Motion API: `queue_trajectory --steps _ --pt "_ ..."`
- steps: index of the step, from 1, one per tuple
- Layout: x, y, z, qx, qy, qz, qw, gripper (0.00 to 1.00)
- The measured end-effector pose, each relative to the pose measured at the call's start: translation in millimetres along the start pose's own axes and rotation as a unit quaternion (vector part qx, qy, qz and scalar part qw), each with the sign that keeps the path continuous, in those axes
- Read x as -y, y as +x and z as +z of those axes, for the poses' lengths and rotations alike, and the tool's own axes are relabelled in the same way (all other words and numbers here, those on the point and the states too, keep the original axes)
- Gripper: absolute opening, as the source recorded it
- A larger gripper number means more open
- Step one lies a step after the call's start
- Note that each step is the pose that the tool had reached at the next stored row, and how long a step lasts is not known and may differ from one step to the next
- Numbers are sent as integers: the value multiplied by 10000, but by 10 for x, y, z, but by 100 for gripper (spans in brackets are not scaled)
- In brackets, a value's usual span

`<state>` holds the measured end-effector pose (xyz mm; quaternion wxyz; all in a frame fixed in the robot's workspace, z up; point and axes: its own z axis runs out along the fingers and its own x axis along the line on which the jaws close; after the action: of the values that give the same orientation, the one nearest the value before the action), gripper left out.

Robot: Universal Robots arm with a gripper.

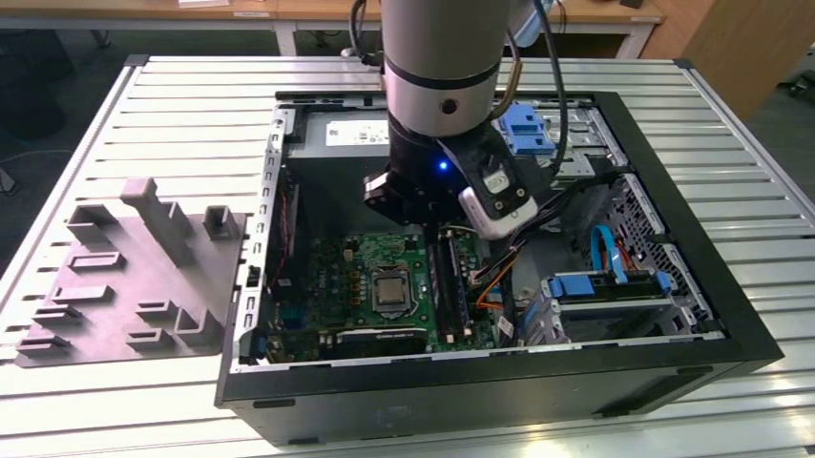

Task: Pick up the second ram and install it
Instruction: 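Insert the second ram into the second slot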

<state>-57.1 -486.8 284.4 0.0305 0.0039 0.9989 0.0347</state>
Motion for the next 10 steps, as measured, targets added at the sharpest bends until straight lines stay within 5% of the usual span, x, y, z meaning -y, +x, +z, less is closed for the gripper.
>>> queue_trajectory --steps 10 --pt "12 1 123 1 -1 18 10000 11"
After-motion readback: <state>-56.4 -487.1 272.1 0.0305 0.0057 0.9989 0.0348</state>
